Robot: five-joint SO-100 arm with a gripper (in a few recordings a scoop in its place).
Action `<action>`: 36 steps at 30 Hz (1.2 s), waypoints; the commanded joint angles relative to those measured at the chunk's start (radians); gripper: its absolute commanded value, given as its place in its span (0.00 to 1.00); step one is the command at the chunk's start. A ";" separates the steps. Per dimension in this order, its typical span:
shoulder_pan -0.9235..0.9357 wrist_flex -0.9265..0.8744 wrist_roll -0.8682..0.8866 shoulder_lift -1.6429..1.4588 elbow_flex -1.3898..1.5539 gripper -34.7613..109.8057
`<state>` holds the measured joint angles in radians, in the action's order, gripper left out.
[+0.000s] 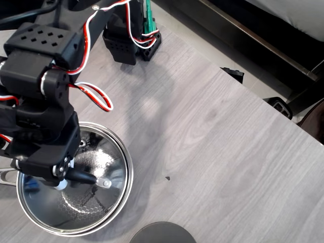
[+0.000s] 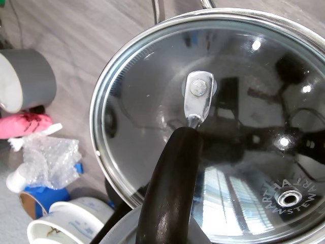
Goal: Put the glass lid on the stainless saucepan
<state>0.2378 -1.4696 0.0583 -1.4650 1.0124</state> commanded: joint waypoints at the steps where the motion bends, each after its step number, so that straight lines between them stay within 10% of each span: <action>1: -0.009 0.012 0.002 -0.014 -0.075 0.24; 36: -0.012 -0.284 -0.011 -0.207 -0.060 0.33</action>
<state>0.2362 -1.7211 0.0568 -1.5969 0.9802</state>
